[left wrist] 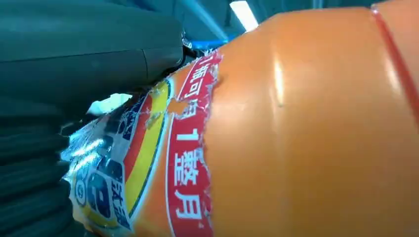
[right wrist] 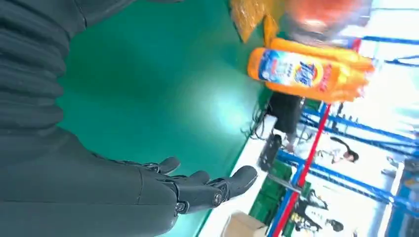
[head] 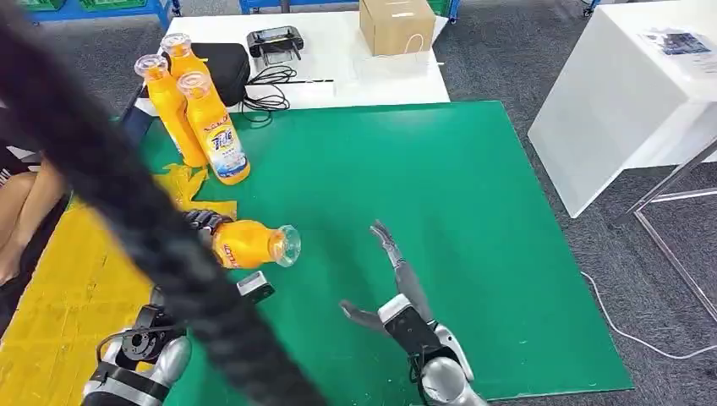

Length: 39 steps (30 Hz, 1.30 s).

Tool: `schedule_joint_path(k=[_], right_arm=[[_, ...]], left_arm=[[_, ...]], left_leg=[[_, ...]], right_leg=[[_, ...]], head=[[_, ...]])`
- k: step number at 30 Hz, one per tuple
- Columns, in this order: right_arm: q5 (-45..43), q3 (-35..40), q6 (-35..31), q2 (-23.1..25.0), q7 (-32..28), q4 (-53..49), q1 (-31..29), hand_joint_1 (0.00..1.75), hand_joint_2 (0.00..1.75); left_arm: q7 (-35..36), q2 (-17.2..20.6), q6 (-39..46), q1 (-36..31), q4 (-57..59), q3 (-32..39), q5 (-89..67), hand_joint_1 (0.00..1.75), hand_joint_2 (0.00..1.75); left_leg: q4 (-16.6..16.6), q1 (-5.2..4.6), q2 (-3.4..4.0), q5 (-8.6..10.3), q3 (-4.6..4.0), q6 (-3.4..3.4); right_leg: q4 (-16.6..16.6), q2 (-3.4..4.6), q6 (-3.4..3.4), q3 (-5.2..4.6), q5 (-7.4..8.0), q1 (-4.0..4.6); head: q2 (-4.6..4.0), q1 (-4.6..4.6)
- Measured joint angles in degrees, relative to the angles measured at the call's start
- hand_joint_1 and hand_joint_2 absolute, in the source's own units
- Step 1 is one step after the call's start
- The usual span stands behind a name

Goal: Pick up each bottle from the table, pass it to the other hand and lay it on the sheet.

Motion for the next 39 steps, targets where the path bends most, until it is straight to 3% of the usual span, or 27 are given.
schedule_joint_path(k=[5, 14, 15, 16, 17, 27, 39], right_arm=[[-3.3, -2.0, 2.7, -0.2, 0.0, -4.7, 0.2, 0.0, 1.75], [-3.7, -2.8, 3.2, -0.5, 0.1, -8.0, 0.1, 0.0, 1.75], [-3.8, -2.9, 3.2, -0.7, 0.1, -8.9, 0.2, 0.0, 1.75], [-3.8, -3.1, 2.9, -0.8, 0.1, -9.5, 0.2, 0.0, 1.75], [-3.7, -3.1, 2.6, -0.9, 0.2, -9.6, 0.2, 0.0, 1.75], [-1.4, -3.1, 0.9, -1.4, 0.6, -9.9, 0.5, 0.0, 1.75], [-1.2, -3.1, 0.5, -1.8, 1.1, -9.9, 0.6, 0.0, 1.75]], left_arm=[[3.0, 2.9, -6.2, -3.8, 11.6, -0.5, -6.6, 1.75, 1.75], [3.8, 4.0, -5.8, -6.6, 22.6, -0.1, -4.8, 1.75, 1.75], [4.5, 4.0, -4.5, -8.7, 27.8, 0.7, -3.6, 1.64, 1.75], [5.0, 4.0, -3.7, -10.2, 30.9, 1.9, -2.4, 0.26, 1.75], [5.0, 4.0, -3.1, -10.6, 32.1, 2.6, -1.7, 0.0, 1.75], [1.9, 3.2, 4.2, -9.9, 34.6, 6.9, 1.7, 0.0, 1.75], [1.1, 2.9, 6.0, -7.9, 32.8, 7.6, 1.0, 0.0, 1.75]], left_leg=[[0.0, -0.01, 0.09, 0.0, 0.02, 0.0], [0.0, 0.0, -0.01, 0.0, 0.03, -0.01], [0.0, 0.0, -0.04, 0.0, 0.1, -0.01], [0.0, 0.0, -0.02, -0.03, 0.29, -0.01], [0.0, -0.01, -0.01, -0.03, 0.36, -0.01], [0.0, 0.01, 0.0, 0.02, 0.48, -0.04], [0.0, -0.01, -0.01, 0.01, 0.4, -0.03]], right_leg=[[0.0, 0.1, 0.0, -0.02, 0.0, 0.0], [0.0, 0.03, 0.0, 0.03, 0.0, 0.0], [0.0, -0.01, 0.0, 0.15, -0.01, 0.0], [0.0, 0.01, 0.0, 0.32, -0.01, 0.0], [0.0, 0.02, 0.0, 0.36, -0.01, 0.0], [0.0, 0.01, -0.01, 0.48, -0.01, 0.01], [0.0, 0.01, 0.0, 0.42, -0.01, 0.0]], head=[[0.0, 0.0], [0.0, 0.02], [0.0, 0.02], [0.0, 0.02], [0.0, 0.02], [0.0, 0.0], [0.0, 0.0]])
